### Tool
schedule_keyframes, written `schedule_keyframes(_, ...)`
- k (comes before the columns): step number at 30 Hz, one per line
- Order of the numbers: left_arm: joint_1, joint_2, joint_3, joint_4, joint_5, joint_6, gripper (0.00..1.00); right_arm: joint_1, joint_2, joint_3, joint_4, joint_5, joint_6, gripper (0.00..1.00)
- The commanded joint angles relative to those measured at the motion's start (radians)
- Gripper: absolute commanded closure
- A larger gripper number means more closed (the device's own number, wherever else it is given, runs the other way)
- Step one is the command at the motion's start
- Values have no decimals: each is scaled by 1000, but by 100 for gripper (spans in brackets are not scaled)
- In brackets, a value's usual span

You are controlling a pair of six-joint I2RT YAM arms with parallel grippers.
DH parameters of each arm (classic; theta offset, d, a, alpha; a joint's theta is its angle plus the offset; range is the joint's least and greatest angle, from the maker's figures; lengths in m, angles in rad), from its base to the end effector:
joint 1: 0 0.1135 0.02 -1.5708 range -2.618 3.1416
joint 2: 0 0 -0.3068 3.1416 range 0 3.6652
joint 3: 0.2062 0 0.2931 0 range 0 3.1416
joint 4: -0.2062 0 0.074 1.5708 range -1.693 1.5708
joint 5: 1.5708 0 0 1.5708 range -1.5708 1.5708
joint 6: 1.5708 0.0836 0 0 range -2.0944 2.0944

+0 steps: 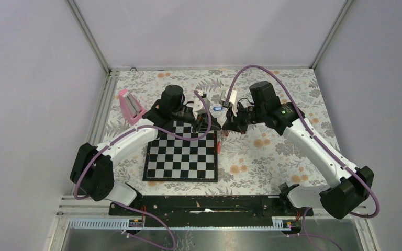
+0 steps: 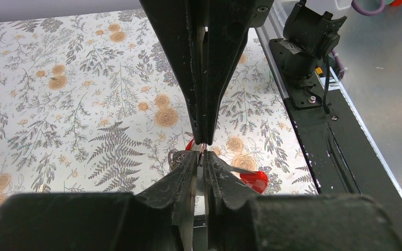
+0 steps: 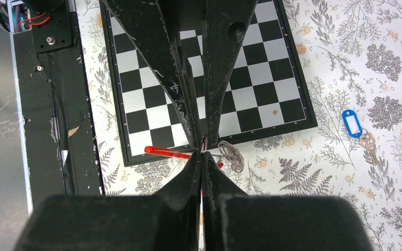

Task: Put the keys on the keyring

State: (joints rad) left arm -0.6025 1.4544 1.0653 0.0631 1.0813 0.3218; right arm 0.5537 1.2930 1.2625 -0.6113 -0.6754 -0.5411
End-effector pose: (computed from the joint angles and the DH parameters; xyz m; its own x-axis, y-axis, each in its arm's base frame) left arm 0.2712 -0.2761 0.3286 0.0518 0.1448 -0.9881 0.9897 -0.1394 0.0315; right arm 0.2583 0.2211 0.3764 -0.0057 -0.4761 -0.8794 -0.9792 0.1812 -0.0918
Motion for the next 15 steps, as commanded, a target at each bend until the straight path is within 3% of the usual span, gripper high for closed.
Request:
schedule_keyframes(1,-5,-3,3,50,41,14,84,8,-37,11,33,-27,8,100)
schedule_keyframes(9,-6,4,7,49,52,11,100,7,-35,14,37,-31,12,100)
schedule_keyframes(15,-7,-1,-1,64,61,-20,100,8,-35,10,55,-18,33,100)
